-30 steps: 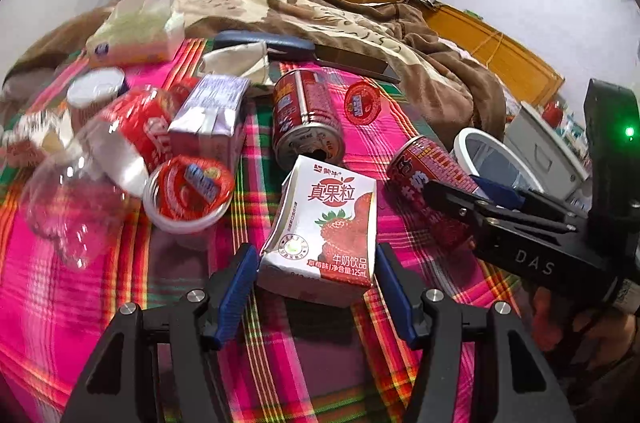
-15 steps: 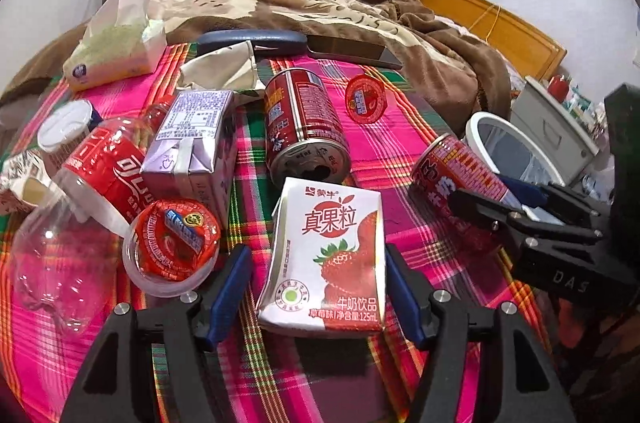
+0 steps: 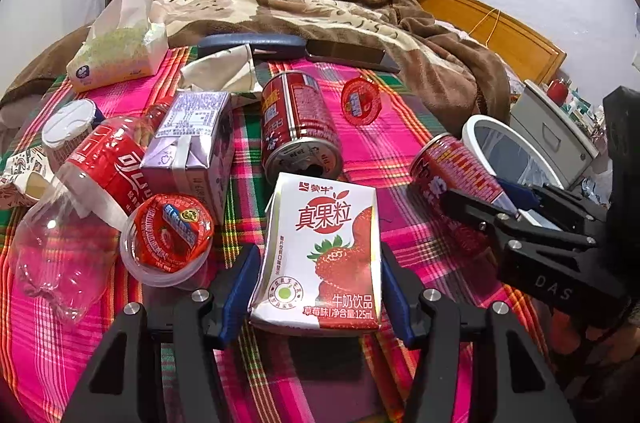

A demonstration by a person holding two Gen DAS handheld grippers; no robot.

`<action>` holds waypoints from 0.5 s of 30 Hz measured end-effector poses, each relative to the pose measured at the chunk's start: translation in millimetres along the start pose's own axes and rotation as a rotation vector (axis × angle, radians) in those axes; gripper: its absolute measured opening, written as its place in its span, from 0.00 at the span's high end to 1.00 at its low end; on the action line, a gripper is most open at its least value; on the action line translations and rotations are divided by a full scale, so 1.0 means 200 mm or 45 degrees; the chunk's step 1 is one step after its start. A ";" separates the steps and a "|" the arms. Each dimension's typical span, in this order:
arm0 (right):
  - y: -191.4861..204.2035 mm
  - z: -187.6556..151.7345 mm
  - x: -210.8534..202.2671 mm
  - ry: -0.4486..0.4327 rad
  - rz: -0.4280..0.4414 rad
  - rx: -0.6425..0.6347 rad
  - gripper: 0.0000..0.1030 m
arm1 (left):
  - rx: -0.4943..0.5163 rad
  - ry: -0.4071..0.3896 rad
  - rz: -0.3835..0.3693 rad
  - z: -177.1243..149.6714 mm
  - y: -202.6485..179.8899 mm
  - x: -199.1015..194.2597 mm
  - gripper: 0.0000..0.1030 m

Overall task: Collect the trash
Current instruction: 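Grasp a red can with the right tool while the left tool grasps the strawberry milk carton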

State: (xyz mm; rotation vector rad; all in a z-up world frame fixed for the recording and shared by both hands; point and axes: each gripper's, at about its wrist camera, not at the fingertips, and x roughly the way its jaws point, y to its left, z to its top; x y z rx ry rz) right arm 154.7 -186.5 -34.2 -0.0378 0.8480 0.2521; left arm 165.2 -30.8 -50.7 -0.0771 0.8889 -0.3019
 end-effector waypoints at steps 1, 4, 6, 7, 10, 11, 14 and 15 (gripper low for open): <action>0.00 0.00 0.00 -0.005 -0.001 0.001 0.47 | -0.002 0.001 0.000 0.00 0.00 0.00 0.44; 0.00 -0.01 -0.03 -0.024 -0.001 0.007 0.47 | -0.007 -0.006 -0.005 0.00 -0.02 -0.02 0.44; -0.01 -0.01 -0.04 -0.035 0.004 0.016 0.47 | 0.004 -0.015 0.008 0.00 -0.04 -0.03 0.44; -0.01 -0.01 -0.05 -0.038 0.000 0.018 0.47 | 0.011 -0.021 0.010 0.00 -0.05 -0.04 0.44; -0.02 -0.02 -0.07 -0.051 -0.008 0.026 0.47 | 0.008 -0.040 -0.001 0.01 -0.07 -0.07 0.44; -0.03 -0.02 -0.08 -0.052 -0.006 0.035 0.47 | 0.009 -0.047 0.002 0.01 -0.08 -0.08 0.44; -0.05 -0.02 -0.11 -0.063 -0.009 0.053 0.47 | 0.018 -0.068 -0.003 0.03 -0.11 -0.12 0.44; -0.06 -0.02 -0.13 -0.071 -0.014 0.058 0.47 | 0.026 -0.077 -0.006 0.04 -0.13 -0.13 0.44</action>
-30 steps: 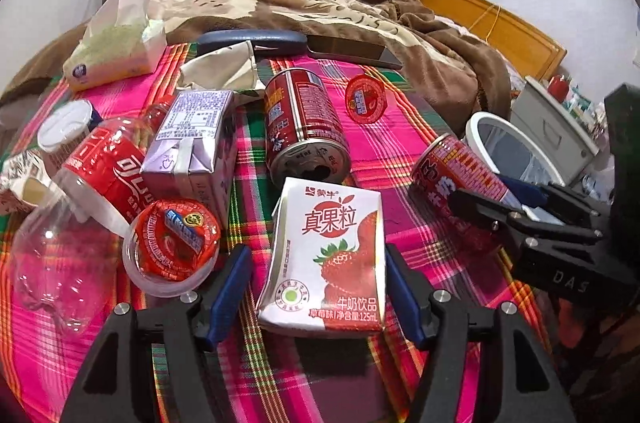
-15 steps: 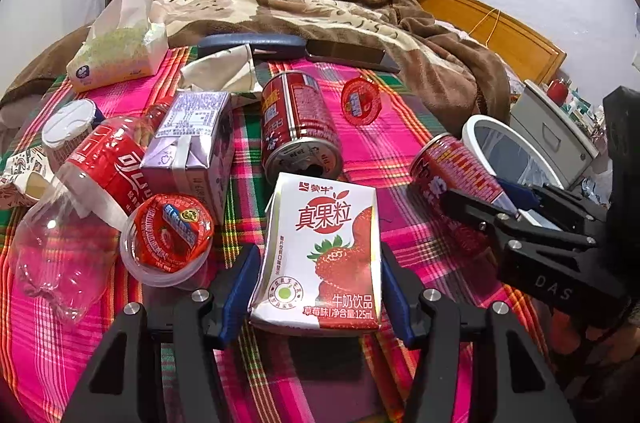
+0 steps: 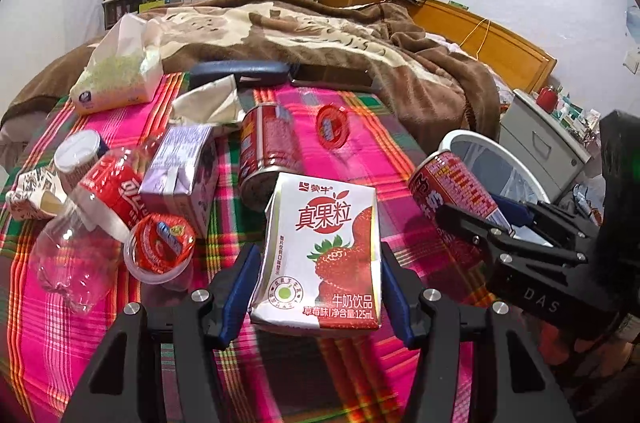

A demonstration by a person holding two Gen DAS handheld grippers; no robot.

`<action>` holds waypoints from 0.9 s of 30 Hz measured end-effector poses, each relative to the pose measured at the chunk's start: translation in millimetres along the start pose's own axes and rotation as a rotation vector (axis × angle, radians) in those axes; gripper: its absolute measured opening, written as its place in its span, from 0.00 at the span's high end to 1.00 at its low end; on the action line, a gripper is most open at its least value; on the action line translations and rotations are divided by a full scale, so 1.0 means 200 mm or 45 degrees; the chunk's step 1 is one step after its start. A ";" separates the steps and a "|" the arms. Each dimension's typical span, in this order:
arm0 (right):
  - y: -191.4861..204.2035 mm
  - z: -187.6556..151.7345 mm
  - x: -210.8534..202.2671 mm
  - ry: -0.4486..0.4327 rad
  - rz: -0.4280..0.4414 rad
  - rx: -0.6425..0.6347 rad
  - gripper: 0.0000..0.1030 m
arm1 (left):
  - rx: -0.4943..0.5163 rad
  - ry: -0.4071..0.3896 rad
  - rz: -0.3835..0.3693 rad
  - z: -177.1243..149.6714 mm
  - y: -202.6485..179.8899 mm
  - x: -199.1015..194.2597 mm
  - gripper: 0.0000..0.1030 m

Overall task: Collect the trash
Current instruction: 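Grasp a red can with the right tool while the left tool grasps the strawberry milk carton, then carry the can and carton to the bin and open both tools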

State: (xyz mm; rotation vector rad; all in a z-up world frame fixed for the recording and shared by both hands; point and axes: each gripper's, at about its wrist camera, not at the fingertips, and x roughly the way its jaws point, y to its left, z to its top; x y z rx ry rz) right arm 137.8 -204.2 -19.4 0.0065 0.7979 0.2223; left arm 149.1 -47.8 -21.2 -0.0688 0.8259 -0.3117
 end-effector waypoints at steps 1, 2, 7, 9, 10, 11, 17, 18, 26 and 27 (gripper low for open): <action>0.00 0.00 -0.01 -0.005 -0.002 0.002 0.47 | 0.007 -0.008 -0.003 0.01 -0.02 -0.01 0.44; -0.02 0.00 -0.03 -0.012 -0.005 0.008 0.47 | 0.009 -0.012 -0.006 0.01 -0.03 -0.02 0.44; -0.09 0.00 -0.11 -0.047 -0.043 0.036 0.47 | 0.035 -0.033 -0.044 0.06 -0.12 -0.04 0.44; -0.13 0.01 -0.14 -0.060 -0.064 0.051 0.47 | 0.045 -0.033 -0.059 0.08 -0.16 -0.04 0.44; -0.15 0.01 -0.15 -0.066 -0.074 0.060 0.47 | 0.056 -0.033 -0.076 0.09 -0.20 -0.03 0.44; -0.18 0.01 -0.16 -0.070 -0.086 0.072 0.47 | 0.062 -0.033 -0.086 0.10 -0.22 -0.03 0.44; -0.33 0.01 -0.22 -0.088 -0.161 0.124 0.47 | 0.120 -0.038 -0.154 0.17 -0.42 0.02 0.44; -0.35 0.01 -0.22 -0.090 -0.173 0.133 0.47 | 0.128 -0.037 -0.158 0.17 -0.44 0.03 0.44; -0.58 -0.01 -0.21 -0.069 -0.269 0.226 0.47 | 0.211 0.001 -0.237 0.22 -0.72 0.17 0.44; -0.60 -0.02 -0.21 -0.064 -0.281 0.235 0.47 | 0.220 0.009 -0.246 0.23 -0.75 0.18 0.44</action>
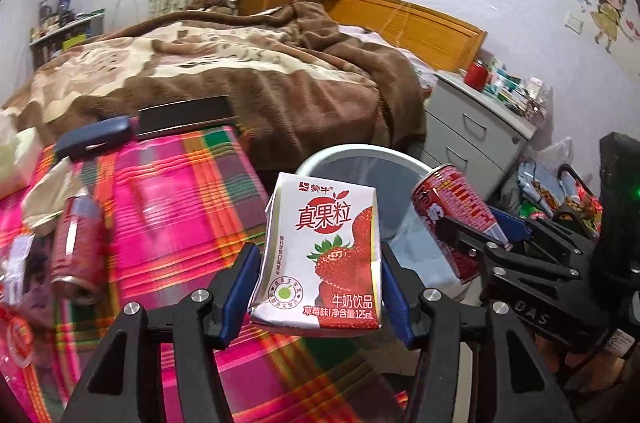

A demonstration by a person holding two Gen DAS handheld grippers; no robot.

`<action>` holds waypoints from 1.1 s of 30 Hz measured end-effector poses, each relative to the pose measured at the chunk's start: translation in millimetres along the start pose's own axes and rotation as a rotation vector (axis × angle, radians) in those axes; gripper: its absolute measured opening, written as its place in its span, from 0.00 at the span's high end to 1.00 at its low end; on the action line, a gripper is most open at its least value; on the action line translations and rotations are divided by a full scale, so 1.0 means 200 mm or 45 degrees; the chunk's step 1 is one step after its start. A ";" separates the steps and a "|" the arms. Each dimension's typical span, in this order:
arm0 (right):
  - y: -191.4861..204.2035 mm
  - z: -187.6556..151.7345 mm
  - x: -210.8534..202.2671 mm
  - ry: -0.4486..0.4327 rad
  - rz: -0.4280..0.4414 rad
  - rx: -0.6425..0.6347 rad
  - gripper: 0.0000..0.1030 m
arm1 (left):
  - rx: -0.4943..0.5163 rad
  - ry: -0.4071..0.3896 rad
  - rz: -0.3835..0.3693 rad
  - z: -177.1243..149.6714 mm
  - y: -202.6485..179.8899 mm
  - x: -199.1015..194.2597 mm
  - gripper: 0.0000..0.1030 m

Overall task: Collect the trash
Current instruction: 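Carry the can and carton to the bin and open both tools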

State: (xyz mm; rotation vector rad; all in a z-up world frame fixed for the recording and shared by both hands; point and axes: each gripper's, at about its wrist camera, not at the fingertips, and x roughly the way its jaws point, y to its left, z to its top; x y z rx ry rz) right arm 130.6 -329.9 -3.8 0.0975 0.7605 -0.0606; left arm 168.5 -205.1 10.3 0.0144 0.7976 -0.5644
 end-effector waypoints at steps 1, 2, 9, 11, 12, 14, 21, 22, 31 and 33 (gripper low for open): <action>-0.02 0.00 0.01 0.005 -0.014 0.011 0.47 | 0.006 0.009 -0.014 0.01 -0.02 0.02 0.44; -0.05 0.00 0.02 0.013 -0.024 0.023 0.47 | 0.009 0.018 -0.029 0.01 -0.05 0.05 0.44; -0.16 -0.03 0.08 0.062 -0.065 0.058 0.47 | 0.035 0.075 -0.052 0.04 -0.13 0.20 0.44; -0.19 -0.04 0.10 0.074 -0.077 0.059 0.47 | 0.035 0.096 -0.055 0.05 -0.14 0.26 0.44; -0.19 -0.04 0.12 0.087 -0.077 0.058 0.47 | 0.030 0.101 -0.057 0.05 -0.14 0.28 0.44; -0.21 -0.04 0.13 0.110 -0.071 0.060 0.47 | 0.031 0.109 -0.072 0.06 -0.15 0.31 0.44; -0.23 -0.04 0.13 0.091 -0.071 0.069 0.41 | 0.015 0.139 -0.079 0.08 -0.15 0.39 0.40; -0.23 -0.04 0.13 0.089 -0.063 0.073 0.40 | 0.012 0.137 -0.080 0.07 -0.15 0.39 0.40; -0.21 -0.04 0.08 0.050 -0.045 0.083 0.40 | -0.002 0.098 -0.057 0.06 -0.10 0.29 0.40; -0.19 -0.03 0.06 0.035 -0.038 0.079 0.40 | -0.009 0.080 -0.052 0.05 -0.08 0.25 0.40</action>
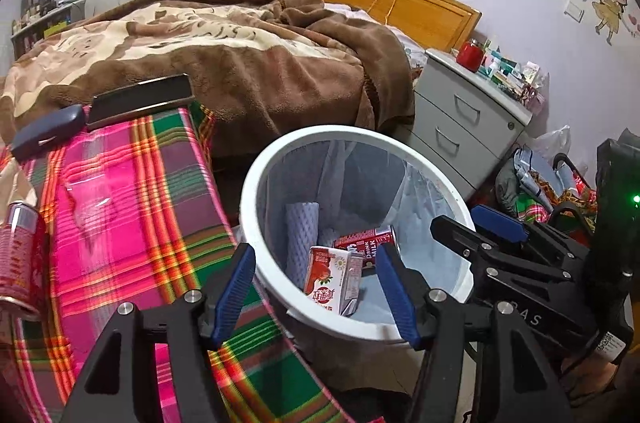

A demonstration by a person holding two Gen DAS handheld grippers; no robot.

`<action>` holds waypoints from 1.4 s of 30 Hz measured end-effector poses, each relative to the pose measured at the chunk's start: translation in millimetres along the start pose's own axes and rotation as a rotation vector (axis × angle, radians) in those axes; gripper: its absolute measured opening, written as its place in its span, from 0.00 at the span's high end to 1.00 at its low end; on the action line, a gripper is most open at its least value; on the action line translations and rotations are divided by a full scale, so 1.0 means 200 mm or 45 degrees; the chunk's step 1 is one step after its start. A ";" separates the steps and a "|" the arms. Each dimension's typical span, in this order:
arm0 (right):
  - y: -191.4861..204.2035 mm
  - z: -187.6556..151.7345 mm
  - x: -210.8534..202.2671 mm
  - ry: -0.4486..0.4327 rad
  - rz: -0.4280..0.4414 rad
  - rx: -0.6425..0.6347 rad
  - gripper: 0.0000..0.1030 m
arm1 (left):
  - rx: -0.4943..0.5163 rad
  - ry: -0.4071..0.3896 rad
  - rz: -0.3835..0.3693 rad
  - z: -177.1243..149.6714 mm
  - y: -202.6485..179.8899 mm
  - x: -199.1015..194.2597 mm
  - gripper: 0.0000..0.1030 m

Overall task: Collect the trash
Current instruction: 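Carry the can and carton to the bin and open both tools, then move both tools back over the bed toward the plastic bottle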

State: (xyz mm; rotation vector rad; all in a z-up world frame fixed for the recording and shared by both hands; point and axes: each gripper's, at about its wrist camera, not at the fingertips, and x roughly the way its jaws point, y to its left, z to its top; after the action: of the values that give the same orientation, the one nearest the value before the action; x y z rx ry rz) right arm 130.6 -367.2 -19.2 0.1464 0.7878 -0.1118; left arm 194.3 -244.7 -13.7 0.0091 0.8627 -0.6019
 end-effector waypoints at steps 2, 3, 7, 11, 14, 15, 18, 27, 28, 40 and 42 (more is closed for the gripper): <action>0.02 0.00 -0.02 -0.014 0.015 -0.006 0.40 | -0.016 -0.008 0.005 -0.01 0.02 -0.03 0.40; 0.03 0.01 -0.02 -0.017 0.017 -0.008 0.40 | -0.019 -0.013 0.019 -0.02 0.03 -0.05 0.40; 0.09 0.00 -0.07 -0.045 0.040 -0.030 0.40 | -0.038 -0.039 0.042 -0.07 0.07 -0.14 0.40; 0.16 0.00 -0.11 -0.064 0.067 -0.048 0.40 | -0.079 -0.075 0.068 -0.12 0.13 -0.24 0.40; 0.21 -0.02 -0.12 -0.073 0.091 -0.067 0.40 | -0.086 -0.117 0.105 -0.16 0.17 -0.33 0.40; 0.24 -0.02 -0.13 -0.076 0.100 -0.074 0.40 | -0.104 -0.128 0.111 -0.18 0.20 -0.37 0.40; 0.30 -0.04 -0.13 -0.079 0.124 -0.087 0.40 | -0.146 -0.153 0.145 -0.23 0.27 -0.45 0.40; 0.49 -0.07 -0.15 -0.080 0.222 -0.139 0.40 | -0.250 -0.229 0.259 -0.37 0.50 -0.68 0.40; 0.52 -0.07 -0.15 -0.079 0.230 -0.143 0.40 | -0.260 -0.237 0.268 -0.39 0.53 -0.71 0.40; 0.84 -0.09 -0.09 -0.044 0.338 -0.231 0.40 | -0.412 -0.305 0.455 -0.55 0.95 -0.96 0.40; 0.87 -0.09 -0.08 -0.035 0.352 -0.239 0.40 | -0.422 -0.308 0.494 -0.56 1.00 -0.98 0.40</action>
State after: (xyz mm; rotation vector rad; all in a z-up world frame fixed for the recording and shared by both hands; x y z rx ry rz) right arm 132.8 -191.0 -4.7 0.0741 0.7392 0.2206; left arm 117.5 46.2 6.2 -0.1894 0.6915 -0.0889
